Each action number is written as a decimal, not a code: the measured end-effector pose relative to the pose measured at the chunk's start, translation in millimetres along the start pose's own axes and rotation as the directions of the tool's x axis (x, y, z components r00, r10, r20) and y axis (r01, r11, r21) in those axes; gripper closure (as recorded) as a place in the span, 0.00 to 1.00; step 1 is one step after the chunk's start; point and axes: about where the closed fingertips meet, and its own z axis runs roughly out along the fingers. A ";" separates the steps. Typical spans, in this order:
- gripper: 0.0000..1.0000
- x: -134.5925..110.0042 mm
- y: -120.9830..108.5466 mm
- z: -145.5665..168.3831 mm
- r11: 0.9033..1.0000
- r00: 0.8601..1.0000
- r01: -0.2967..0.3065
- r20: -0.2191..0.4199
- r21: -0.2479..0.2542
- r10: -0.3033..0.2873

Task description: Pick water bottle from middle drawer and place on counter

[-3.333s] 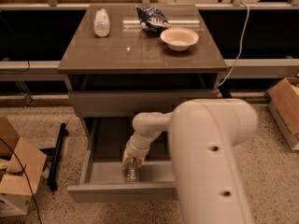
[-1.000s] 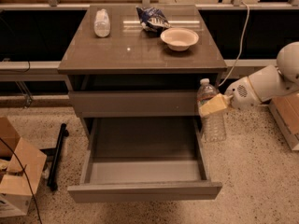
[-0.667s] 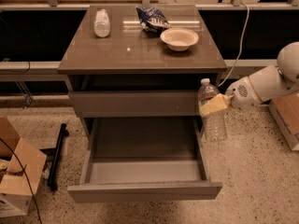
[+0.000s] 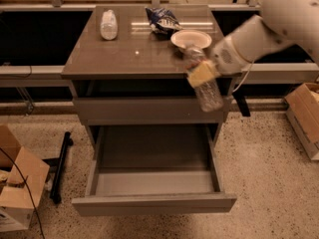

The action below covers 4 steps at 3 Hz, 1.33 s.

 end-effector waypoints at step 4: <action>1.00 -117.4 41.5 20.0 0.922 0.948 0.317 -0.108 0.223 -0.299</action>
Offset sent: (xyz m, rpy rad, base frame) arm 0.0277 0.0460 0.0514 -0.1776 -0.1490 0.0927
